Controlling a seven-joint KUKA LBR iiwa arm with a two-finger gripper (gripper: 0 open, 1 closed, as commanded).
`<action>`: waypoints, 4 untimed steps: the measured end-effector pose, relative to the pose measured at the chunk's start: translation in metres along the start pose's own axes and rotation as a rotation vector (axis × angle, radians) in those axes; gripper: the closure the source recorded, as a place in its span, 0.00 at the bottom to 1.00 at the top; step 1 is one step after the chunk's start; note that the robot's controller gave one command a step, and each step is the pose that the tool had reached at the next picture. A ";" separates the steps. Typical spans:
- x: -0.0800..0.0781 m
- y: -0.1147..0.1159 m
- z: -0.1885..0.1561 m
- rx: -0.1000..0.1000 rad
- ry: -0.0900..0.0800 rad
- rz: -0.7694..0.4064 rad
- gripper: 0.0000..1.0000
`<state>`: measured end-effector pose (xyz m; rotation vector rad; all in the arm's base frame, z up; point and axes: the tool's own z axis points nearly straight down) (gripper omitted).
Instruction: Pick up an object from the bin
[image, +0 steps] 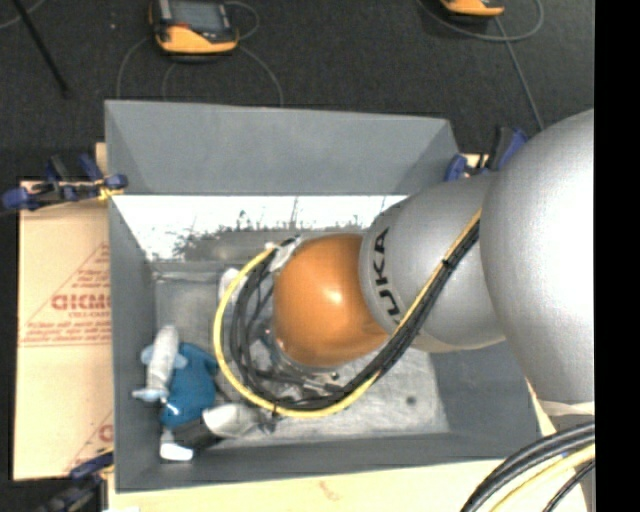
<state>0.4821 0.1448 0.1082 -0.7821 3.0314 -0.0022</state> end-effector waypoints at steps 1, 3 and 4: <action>0.000 0.000 -0.004 -0.001 0.003 0.001 1.00; 0.000 -0.001 -0.013 -0.003 0.011 0.006 1.00; 0.001 -0.001 -0.029 -0.004 0.014 0.007 1.00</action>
Offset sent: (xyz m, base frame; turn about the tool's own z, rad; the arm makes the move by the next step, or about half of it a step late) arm 0.0001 0.0003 0.0072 0.0000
